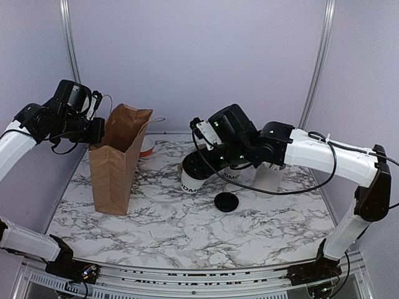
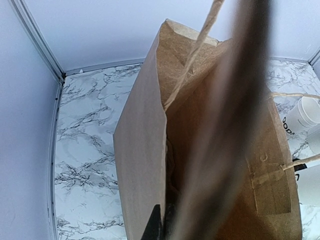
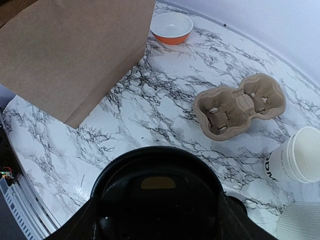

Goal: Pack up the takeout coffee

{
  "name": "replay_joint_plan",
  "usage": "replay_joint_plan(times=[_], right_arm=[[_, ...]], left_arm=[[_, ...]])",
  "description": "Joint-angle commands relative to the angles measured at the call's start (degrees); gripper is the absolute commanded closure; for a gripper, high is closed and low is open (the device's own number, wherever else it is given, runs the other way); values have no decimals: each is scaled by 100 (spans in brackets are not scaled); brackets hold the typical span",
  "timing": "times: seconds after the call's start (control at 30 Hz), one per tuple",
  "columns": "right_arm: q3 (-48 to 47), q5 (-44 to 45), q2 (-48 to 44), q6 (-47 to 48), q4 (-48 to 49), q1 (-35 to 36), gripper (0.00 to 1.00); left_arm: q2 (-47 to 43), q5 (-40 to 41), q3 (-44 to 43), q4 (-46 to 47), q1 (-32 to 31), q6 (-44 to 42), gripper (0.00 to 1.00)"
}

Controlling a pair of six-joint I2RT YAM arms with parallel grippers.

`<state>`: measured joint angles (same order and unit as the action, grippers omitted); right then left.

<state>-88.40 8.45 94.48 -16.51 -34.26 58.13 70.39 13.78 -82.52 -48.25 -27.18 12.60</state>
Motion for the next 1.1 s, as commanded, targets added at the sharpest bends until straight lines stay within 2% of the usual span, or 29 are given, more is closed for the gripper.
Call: replay_joint_plan(times=[0.0,0.33,0.7,0.9,1.07], right_arm=[[-120,231,-266,-72,-180,-32,38],[-422,566,-658,63,-563,-175,38],[-1235,1141,-937,429,-1065,-221,38],[-1704,1376,-1092,731,-1002,-223,38],[-2035,1189,-1112,990,-687,-221,38]], left_arm=[[-165,105,-81,39,-209,-14,100],[-90,252,-49,201,-783,31,100],[87,370,-185,246,-1123,119,100],[223,425,-286,248,-1454,184,100],[332,445,-481,192,-1606,348,100]])
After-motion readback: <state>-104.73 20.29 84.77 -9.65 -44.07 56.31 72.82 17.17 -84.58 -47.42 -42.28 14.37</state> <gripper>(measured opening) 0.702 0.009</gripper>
